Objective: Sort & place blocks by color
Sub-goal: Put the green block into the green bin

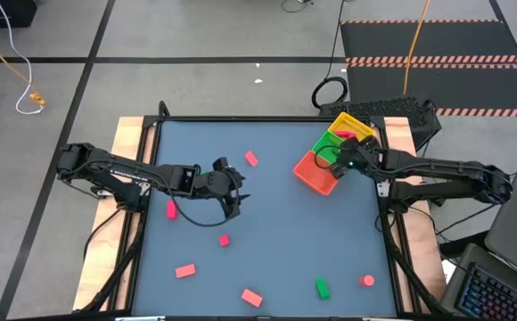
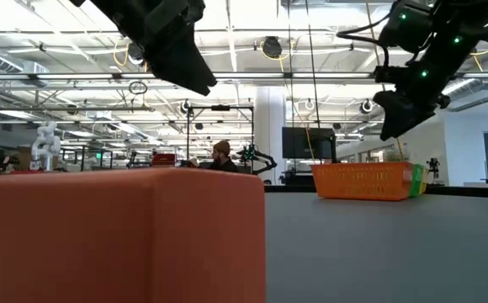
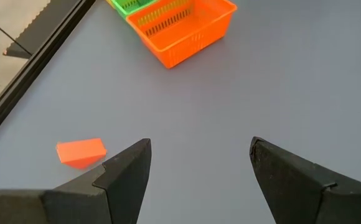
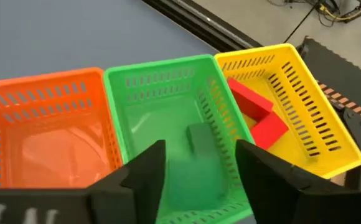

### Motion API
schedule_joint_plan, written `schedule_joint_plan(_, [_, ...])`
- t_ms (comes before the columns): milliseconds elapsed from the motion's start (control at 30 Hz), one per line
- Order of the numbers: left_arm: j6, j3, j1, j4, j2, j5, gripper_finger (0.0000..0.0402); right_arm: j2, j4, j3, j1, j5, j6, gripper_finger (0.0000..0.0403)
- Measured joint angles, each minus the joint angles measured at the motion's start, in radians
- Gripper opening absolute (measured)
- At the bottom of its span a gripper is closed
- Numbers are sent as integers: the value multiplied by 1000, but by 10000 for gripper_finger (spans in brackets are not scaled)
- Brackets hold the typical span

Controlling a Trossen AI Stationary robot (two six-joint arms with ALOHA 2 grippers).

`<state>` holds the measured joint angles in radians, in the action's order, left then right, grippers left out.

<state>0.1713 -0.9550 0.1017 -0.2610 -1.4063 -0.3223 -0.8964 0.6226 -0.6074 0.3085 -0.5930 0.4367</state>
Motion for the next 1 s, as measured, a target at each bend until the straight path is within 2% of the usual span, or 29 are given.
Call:
schedule_joint_plan(100, [13,0,-3,-47,0,-24,271,3,-55,18,0,1,-2,218])
schedule_joint_plan(267, [75,0,-26,-196,0,-129,271,4,-143,31,0,8,13,245])
schedule_joint_plan(433, [127,0,-60,-314,0,-132,271,1,-331,31,-5,138,33,255])
schedule_joint_plan(567, [146,0,-75,-361,17,-129,271,-12,-529,31,-35,273,18,254])
schedule_joint_plan(667, [179,0,-83,-370,53,-128,271,-35,-667,31,-75,333,-14,253])
schedule_joint_plan(900, [262,6,-145,-440,169,-129,271,-121,-856,32,-163,336,-78,253])
schedule_joint_plan(1000, [258,22,-199,-532,183,-86,271,-154,-928,32,-170,336,-113,253])
